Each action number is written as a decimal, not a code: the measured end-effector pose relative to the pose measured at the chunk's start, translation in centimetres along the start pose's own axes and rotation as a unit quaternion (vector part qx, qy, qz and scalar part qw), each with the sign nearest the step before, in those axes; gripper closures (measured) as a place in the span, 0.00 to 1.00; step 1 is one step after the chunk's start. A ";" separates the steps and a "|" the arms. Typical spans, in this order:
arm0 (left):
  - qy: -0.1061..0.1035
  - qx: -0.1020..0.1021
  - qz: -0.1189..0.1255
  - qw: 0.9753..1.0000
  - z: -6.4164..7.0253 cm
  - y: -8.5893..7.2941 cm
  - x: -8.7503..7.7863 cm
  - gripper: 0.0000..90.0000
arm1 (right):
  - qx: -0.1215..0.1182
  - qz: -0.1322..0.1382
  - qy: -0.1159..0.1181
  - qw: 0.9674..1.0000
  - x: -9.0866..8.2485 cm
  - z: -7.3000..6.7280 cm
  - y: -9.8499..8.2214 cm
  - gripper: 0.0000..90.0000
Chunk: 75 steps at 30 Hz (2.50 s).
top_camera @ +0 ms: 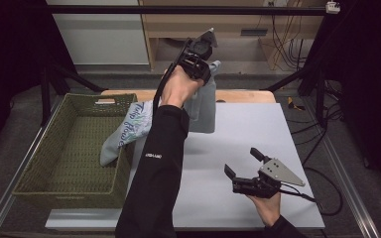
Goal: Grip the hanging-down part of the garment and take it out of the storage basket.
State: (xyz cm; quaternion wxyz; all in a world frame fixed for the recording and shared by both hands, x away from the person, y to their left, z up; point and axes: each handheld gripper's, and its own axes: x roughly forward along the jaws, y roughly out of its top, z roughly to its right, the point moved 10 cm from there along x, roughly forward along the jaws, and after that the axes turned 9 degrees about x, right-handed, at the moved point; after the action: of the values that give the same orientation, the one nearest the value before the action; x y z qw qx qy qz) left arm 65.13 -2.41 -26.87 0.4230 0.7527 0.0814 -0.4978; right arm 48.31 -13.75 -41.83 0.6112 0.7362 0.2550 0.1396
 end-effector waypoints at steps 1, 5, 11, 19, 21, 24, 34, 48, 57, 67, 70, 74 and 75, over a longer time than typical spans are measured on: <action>0.000 0.000 0.000 1.000 0.0 0.0 0.0 0.90 | 0.000 0.000 0.000 1.000 0.0 0.0 0.0 0.00; -0.001 -0.001 -0.001 1.000 0.0 0.0 0.1 0.90 | -0.001 -0.010 0.000 1.000 -0.1 0.0 -0.2 0.01; 0.000 -0.001 -0.001 1.000 -0.3 0.1 0.1 0.90 | 0.000 0.000 0.005 1.000 0.1 0.0 0.2 0.00; -0.002 0.000 -0.002 1.000 -0.3 0.1 0.1 0.90 | 0.004 -0.001 0.006 1.000 0.5 0.3 1.3 0.00; -0.002 0.000 -0.001 1.000 -0.4 0.2 -0.1 0.90 | 0.003 0.005 0.012 1.000 0.9 0.1 1.8 0.00; 0.000 0.001 0.000 1.000 -0.4 0.2 -0.2 0.90 | 0.002 0.006 0.019 1.000 1.5 -0.4 2.3 0.00; 0.002 0.003 0.002 1.000 -0.6 0.3 -0.6 0.90 | 0.006 -0.001 0.052 0.999 5.1 -3.5 3.1 0.00; 0.006 0.008 -0.001 1.000 -1.0 0.3 -1.0 0.90 | 0.006 -0.003 0.054 0.999 10.1 -5.4 3.2 0.01; 0.005 0.001 0.004 1.000 -1.4 0.2 -1.2 0.90 | -0.006 -0.015 0.033 0.999 12.7 -5.4 2.7 0.01; 0.008 0.006 0.000 1.000 -1.4 0.2 -1.0 0.90 | -0.004 -0.019 0.037 0.999 15.6 -6.9 2.7 0.02; 0.009 0.006 0.000 1.000 -1.5 0.3 -1.1 0.90 | -0.004 -0.023 0.038 0.999 16.1 -7.1 2.6 0.02; 0.010 0.005 0.000 1.000 -1.5 0.3 -1.3 0.90 | -0.004 -0.030 0.039 0.999 17.2 -7.5 2.4 0.05; 0.010 0.005 0.000 1.000 -1.5 0.3 -1.3 0.90 | -0.004 -0.030 0.039 0.999 17.2 -7.5 2.4 0.05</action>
State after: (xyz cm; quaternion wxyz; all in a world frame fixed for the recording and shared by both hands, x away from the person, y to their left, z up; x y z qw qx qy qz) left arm 65.71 -1.13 -25.45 0.4187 0.7598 0.0830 -0.4904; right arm 59.22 1.58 -39.77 0.6072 0.7200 0.3000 0.1512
